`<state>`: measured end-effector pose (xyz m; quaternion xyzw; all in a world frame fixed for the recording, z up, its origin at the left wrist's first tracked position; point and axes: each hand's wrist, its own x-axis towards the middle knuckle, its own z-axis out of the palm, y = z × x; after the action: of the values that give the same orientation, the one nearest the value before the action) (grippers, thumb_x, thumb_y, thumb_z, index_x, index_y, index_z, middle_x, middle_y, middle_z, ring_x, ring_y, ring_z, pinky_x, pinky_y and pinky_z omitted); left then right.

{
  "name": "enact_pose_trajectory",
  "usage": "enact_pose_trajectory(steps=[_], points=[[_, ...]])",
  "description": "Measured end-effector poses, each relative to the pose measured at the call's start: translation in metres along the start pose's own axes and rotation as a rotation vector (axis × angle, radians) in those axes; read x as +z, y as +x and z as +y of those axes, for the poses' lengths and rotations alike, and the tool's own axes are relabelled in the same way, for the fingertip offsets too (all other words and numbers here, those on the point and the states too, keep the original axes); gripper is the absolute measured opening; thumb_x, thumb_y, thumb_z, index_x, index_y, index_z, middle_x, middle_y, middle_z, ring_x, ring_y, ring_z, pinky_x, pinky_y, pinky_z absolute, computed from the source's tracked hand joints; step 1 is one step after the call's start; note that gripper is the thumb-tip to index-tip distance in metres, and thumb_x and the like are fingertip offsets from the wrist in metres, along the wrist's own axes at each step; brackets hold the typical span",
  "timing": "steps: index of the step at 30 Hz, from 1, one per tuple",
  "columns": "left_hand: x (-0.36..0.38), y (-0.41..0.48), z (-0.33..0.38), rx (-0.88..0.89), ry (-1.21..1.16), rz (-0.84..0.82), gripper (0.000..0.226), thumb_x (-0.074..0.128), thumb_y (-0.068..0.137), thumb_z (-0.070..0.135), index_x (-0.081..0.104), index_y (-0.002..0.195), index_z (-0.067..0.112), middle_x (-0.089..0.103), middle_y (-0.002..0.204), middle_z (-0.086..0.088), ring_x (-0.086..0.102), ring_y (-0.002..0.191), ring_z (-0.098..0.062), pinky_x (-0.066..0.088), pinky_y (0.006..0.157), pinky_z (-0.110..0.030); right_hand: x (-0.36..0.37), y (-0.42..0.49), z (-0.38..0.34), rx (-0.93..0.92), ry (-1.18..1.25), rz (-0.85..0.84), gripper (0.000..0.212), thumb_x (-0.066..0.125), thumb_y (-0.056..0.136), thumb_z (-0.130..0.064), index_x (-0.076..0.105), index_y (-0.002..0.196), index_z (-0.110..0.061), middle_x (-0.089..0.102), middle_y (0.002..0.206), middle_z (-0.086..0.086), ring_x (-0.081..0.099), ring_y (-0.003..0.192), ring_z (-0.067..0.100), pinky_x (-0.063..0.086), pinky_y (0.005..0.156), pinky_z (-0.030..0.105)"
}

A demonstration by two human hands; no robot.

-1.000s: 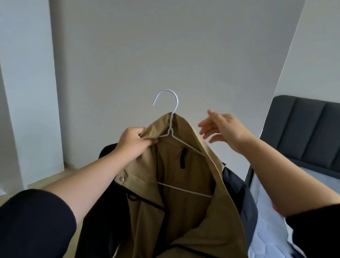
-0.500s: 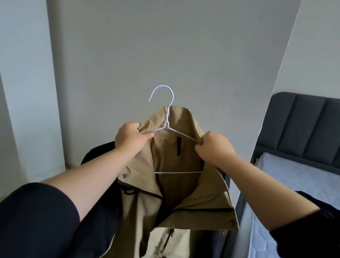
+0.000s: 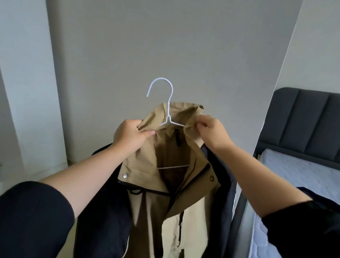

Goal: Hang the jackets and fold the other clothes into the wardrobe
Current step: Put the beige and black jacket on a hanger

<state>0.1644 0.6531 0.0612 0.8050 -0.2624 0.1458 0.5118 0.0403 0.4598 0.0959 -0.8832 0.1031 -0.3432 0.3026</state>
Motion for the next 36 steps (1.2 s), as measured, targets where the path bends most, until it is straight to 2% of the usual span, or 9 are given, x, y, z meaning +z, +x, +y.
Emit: enact_pose_trajectory(steps=[5,7,10,18,22,26,29,32,36], points=[[-0.005,0.003,0.007,0.051,-0.091,-0.067,0.017,0.076,0.076,0.021,0.067,0.063,0.017,0.066,0.061,-0.001,0.055,0.060,-0.018,0.037,0.061,-0.027,-0.010,-0.002,0.017,-0.033,-0.279,-0.069,0.033,0.061,0.091,-0.025,0.057,0.121,-0.011,0.058,0.115,0.008,0.052,0.106,0.026,0.042,0.090,0.036],[-0.006,0.003,0.011,0.072,-0.084,-0.070,0.027,0.076,0.077,0.020,0.060,0.056,0.015,0.057,0.054,0.000,0.047,0.055,-0.017,0.032,0.059,-0.027,-0.009,-0.004,0.019,-0.027,-0.223,-0.106,0.014,0.057,0.094,-0.027,0.063,0.095,-0.014,0.064,0.088,0.004,0.056,0.087,0.025,0.042,0.073,0.032],[-0.006,0.002,0.015,0.075,-0.040,-0.085,0.036,0.074,0.078,0.021,0.059,0.047,0.028,0.048,0.044,0.011,0.044,0.051,-0.013,0.031,0.055,-0.026,-0.004,-0.005,0.014,-0.037,-0.206,-0.075,0.040,0.055,0.093,-0.019,0.044,0.055,-0.021,0.048,0.056,-0.004,0.048,0.067,0.025,0.034,0.058,0.031],[-0.019,0.023,0.028,0.198,0.320,0.112,0.021,0.079,0.074,0.034,0.064,0.069,0.019,0.053,0.077,0.002,0.049,0.085,-0.018,0.038,0.068,-0.029,0.000,0.000,0.006,0.017,-0.283,0.169,0.028,0.055,0.091,-0.022,0.055,0.064,-0.015,0.053,0.062,0.000,0.049,0.066,0.027,0.029,0.050,0.029],[-0.030,0.027,0.030,-0.033,-0.048,-0.220,0.036,0.081,0.072,0.031,0.052,0.060,0.015,0.038,0.050,0.007,0.036,0.052,-0.012,0.027,0.052,-0.026,-0.004,-0.003,0.011,0.029,-0.248,0.179,0.035,0.056,0.090,-0.018,0.046,0.057,-0.014,0.049,0.057,0.001,0.050,0.066,0.031,0.030,0.052,0.031],[-0.036,0.027,0.030,-0.310,-0.410,-0.520,0.030,0.069,0.078,0.036,0.066,0.087,0.008,0.068,0.088,-0.009,0.064,0.081,-0.021,0.053,0.076,-0.031,-0.007,-0.009,0.013,0.030,-0.223,0.165,0.037,0.056,0.089,-0.015,0.042,0.055,-0.013,0.046,0.054,0.002,0.045,0.061,0.029,0.027,0.050,0.030],[-0.034,0.029,0.027,-0.443,-0.689,-0.536,0.020,0.056,0.094,0.024,0.065,0.096,0.007,0.072,0.086,-0.008,0.069,0.074,-0.016,0.057,0.071,-0.028,-0.011,-0.011,0.013,0.010,-0.216,0.177,0.031,0.057,0.088,-0.014,0.048,0.059,-0.009,0.046,0.055,0.004,0.044,0.062,0.030,0.025,0.050,0.031],[-0.029,0.031,0.020,-0.390,-0.278,-0.271,0.018,0.064,0.090,0.023,0.063,0.081,0.009,0.067,0.076,-0.010,0.062,0.066,-0.021,0.048,0.069,-0.027,-0.014,-0.012,0.012,-0.020,-0.201,0.212,0.033,0.058,0.086,-0.012,0.045,0.056,-0.007,0.040,0.051,0.005,0.036,0.060,0.027,0.022,0.051,0.034],[-0.019,0.023,0.027,0.059,0.516,0.064,0.013,0.064,0.086,0.025,0.063,0.074,0.022,0.065,0.087,0.003,0.059,0.086,-0.021,0.043,0.071,-0.026,-0.011,-0.015,0.013,-0.037,-0.177,0.223,0.030,0.060,0.086,-0.010,0.050,0.059,-0.001,0.042,0.051,0.007,0.037,0.058,0.026,0.023,0.052,0.034]])
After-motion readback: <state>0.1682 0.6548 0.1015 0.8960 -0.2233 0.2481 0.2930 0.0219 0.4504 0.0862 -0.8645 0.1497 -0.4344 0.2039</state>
